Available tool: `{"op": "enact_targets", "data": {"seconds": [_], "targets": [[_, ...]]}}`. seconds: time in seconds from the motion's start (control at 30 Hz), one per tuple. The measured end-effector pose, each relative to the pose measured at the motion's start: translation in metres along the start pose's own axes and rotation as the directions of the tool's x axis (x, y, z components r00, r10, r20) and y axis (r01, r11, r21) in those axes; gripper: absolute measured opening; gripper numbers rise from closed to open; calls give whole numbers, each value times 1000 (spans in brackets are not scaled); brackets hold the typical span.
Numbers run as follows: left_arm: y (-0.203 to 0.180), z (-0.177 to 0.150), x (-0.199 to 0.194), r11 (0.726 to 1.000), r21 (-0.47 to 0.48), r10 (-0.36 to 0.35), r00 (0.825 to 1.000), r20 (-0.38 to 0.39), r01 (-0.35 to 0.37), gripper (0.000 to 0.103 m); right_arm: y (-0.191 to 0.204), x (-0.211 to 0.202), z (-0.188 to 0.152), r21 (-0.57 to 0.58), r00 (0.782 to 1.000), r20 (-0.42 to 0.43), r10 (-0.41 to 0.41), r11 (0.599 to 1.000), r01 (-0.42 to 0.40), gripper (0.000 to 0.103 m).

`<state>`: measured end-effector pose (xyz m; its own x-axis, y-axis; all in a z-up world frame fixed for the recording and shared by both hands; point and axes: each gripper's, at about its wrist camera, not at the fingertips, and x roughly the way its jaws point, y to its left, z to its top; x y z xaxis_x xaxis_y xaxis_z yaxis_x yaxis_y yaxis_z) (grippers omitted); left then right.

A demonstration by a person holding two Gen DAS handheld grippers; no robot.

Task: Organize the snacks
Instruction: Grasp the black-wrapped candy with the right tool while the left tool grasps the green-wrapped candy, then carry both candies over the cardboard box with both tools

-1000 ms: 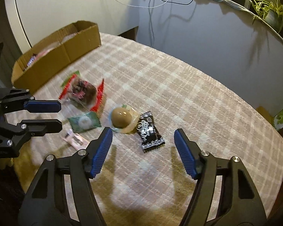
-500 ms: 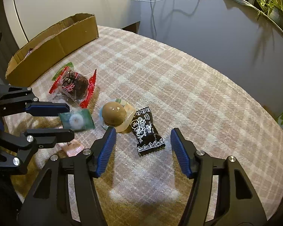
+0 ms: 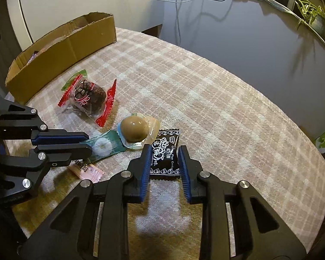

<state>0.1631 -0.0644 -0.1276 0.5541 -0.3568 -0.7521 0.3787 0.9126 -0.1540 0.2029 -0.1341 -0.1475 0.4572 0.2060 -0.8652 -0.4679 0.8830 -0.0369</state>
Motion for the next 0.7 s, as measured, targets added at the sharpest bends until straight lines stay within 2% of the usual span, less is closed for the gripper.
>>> {"op": "enact_targets", "data": {"seconds": [0.47, 0.7], "targets": [[5, 7, -18, 1000, -25, 14, 998, 68, -12, 2, -21, -23, -8, 94, 998, 62, 9, 995, -15, 26], [17, 14, -42, 999, -53, 22, 990, 142, -15, 2, -12, -40, 4, 97, 994, 111, 22, 995, -32, 26]]}}
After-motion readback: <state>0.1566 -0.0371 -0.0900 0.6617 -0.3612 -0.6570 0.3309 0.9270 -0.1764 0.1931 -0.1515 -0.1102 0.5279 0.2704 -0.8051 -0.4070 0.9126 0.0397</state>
